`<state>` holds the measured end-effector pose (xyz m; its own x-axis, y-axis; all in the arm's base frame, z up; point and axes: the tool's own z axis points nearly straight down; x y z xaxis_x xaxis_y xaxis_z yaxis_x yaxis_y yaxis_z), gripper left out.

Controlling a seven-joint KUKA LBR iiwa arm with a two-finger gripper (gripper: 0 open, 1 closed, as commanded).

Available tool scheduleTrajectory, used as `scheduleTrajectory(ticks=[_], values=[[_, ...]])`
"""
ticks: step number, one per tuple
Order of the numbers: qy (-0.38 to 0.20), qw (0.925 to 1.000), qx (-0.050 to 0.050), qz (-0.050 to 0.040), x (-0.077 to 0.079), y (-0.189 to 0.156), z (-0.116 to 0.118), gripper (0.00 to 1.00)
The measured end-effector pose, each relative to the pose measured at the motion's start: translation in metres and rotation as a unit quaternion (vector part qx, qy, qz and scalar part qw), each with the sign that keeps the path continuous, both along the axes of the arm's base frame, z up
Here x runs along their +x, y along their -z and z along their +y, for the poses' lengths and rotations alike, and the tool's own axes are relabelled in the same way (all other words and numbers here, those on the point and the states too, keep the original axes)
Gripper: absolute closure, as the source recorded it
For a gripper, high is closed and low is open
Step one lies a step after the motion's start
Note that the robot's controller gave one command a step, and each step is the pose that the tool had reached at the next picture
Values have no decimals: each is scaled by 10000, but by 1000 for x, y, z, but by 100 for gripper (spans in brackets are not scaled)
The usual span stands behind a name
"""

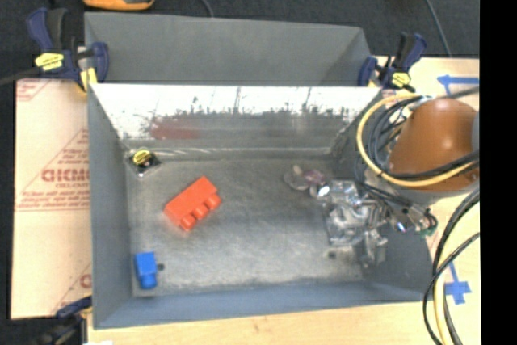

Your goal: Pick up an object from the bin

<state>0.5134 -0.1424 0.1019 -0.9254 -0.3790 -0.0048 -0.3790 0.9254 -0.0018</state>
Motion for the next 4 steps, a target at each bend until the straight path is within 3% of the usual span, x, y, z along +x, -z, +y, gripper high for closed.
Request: scheduleTrajectory(ticks=[1,2,3,4], values=[[-1497,9887,6,13,38,-12,-13,0],[-894,9960,28,-6,120,28,-4,0],[-869,9962,-42,-12,123,26,16,0],[-854,9963,-35,-43,125,23,16,100]])
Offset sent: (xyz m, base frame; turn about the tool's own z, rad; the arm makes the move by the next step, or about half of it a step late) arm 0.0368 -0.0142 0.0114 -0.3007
